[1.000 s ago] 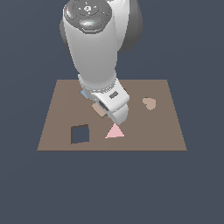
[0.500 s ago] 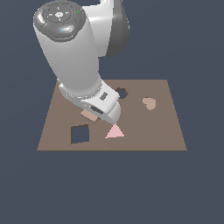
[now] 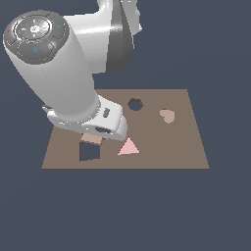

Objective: Insert a designated object into the corresponding slot on a board.

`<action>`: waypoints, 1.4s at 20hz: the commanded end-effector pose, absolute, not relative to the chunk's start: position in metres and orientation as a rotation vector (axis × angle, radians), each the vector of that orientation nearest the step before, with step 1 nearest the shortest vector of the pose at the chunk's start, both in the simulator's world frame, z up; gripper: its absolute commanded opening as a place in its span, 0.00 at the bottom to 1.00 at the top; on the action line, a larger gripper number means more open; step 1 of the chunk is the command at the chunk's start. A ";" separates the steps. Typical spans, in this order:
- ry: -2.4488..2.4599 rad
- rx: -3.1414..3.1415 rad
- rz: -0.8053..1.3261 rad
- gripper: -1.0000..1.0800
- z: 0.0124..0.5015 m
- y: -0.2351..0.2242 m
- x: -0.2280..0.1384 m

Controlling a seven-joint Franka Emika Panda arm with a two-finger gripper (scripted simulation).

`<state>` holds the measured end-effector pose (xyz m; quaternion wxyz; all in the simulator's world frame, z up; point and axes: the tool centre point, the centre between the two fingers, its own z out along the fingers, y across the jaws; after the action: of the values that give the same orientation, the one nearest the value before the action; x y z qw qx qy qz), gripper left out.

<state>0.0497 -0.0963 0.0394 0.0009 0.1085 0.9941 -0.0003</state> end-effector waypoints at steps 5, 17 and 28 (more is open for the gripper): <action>3.139 0.077 -0.001 0.00 0.040 -0.105 0.069; 3.133 -0.201 -0.001 0.00 0.041 -0.110 0.091; 3.131 -0.241 -0.001 0.00 0.037 -0.110 0.094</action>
<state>0.0938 -0.1100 0.0387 0.0007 -0.0764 0.9971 -0.0004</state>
